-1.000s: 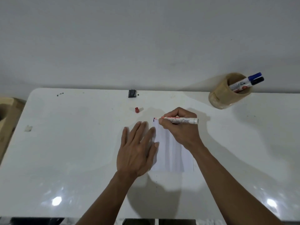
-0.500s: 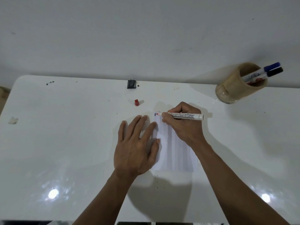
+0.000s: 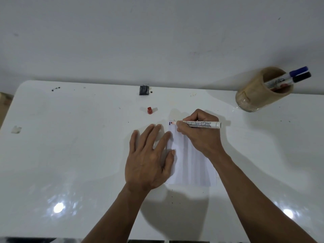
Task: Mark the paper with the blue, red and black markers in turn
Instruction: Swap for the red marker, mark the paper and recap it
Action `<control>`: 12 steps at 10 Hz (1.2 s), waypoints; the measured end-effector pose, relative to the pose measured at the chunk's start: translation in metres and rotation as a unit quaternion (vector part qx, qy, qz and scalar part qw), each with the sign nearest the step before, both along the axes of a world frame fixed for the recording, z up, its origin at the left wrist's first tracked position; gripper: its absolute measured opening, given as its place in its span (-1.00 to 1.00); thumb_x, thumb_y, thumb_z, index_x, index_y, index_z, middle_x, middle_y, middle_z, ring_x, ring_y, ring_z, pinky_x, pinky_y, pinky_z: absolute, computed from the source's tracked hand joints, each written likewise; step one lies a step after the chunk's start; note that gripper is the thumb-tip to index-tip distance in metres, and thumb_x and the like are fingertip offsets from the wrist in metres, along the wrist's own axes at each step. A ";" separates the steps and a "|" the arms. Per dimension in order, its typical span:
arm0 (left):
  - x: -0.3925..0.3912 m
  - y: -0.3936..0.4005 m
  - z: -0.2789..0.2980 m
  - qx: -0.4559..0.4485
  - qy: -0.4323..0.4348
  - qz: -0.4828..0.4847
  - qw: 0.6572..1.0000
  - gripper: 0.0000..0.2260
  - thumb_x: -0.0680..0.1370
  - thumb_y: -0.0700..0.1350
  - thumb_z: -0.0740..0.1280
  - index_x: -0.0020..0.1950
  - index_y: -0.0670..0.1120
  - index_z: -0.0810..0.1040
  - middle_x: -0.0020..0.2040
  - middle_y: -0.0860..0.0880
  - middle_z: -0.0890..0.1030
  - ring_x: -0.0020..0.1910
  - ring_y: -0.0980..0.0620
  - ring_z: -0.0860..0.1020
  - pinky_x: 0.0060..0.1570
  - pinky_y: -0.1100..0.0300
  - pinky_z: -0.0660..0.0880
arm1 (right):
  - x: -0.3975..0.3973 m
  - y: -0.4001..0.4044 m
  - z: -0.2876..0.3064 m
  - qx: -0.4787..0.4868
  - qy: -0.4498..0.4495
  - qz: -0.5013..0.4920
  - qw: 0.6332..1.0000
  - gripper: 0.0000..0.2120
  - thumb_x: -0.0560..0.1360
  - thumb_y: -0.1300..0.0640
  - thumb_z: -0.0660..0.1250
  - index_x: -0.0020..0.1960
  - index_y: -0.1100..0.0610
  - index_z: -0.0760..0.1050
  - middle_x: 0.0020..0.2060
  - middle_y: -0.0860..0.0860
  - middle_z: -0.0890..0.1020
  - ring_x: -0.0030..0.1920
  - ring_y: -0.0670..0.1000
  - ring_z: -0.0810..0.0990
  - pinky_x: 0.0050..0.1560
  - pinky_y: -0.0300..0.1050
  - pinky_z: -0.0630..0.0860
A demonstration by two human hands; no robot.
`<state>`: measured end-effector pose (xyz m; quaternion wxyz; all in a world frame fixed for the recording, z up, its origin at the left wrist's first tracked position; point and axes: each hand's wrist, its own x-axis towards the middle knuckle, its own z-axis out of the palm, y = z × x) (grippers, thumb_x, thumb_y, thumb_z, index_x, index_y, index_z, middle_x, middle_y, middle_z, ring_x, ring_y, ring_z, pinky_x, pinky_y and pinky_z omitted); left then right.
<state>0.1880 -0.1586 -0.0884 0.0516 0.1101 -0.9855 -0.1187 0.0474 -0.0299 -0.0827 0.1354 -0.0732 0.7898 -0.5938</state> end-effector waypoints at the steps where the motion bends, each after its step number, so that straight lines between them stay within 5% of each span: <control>1: 0.000 0.000 -0.001 0.000 -0.004 0.000 1.000 -0.54 0.59 0.18 0.16 0.44 0.04 0.44 0.50 -0.08 0.42 0.53 -0.09 0.30 0.51 -0.19 0.17 | -0.001 0.001 0.001 0.004 0.002 0.008 1.000 -0.75 0.30 0.04 0.54 -0.29 0.19 0.56 -0.30 0.13 0.73 -0.22 0.30 0.73 -0.24 0.31 0.64; 7: 0.001 0.001 -0.004 0.013 0.018 0.000 1.000 -0.54 0.59 0.17 0.17 0.44 0.04 0.44 0.50 -0.08 0.42 0.53 -0.08 0.30 0.49 -0.20 0.19 | 0.001 0.001 0.007 0.009 -0.007 0.021 1.000 -0.71 0.28 0.01 0.54 -0.30 0.22 0.55 -0.31 0.13 0.73 -0.23 0.32 0.72 -0.25 0.31 0.63; 8: 0.001 0.000 -0.004 0.015 0.016 0.000 1.000 -0.54 0.59 0.18 0.17 0.44 0.04 0.44 0.50 -0.08 0.42 0.53 -0.08 0.30 0.50 -0.20 0.18 | 0.001 0.001 0.014 -0.013 -0.033 0.019 0.999 -0.79 0.35 0.14 0.56 -0.27 0.22 0.56 -0.31 0.10 0.73 -0.22 0.28 0.74 -0.19 0.28 0.67; 10: 0.002 0.000 0.005 0.050 0.011 0.001 0.999 -0.56 0.60 0.18 0.17 0.44 0.07 0.43 0.50 -0.03 0.42 0.54 -0.02 0.28 0.51 -0.17 0.18 | -0.004 0.011 0.049 -0.145 -0.121 -0.026 0.982 -0.75 0.44 0.40 0.52 -0.23 0.09 0.59 -0.20 0.13 0.70 -0.16 0.12 0.73 -0.18 -0.07 0.66; 12: -0.024 -0.015 0.032 0.091 0.069 0.073 0.991 -0.61 0.56 -0.02 0.32 0.39 -0.02 0.48 0.33 -0.08 0.55 0.31 -0.10 0.49 0.28 -0.04 0.44 | 0.006 0.036 0.086 -0.201 -0.139 -0.041 0.969 -0.79 0.44 0.47 0.48 -0.14 0.17 0.64 -0.07 0.07 0.75 -0.06 0.04 0.71 -0.16 -0.14 0.66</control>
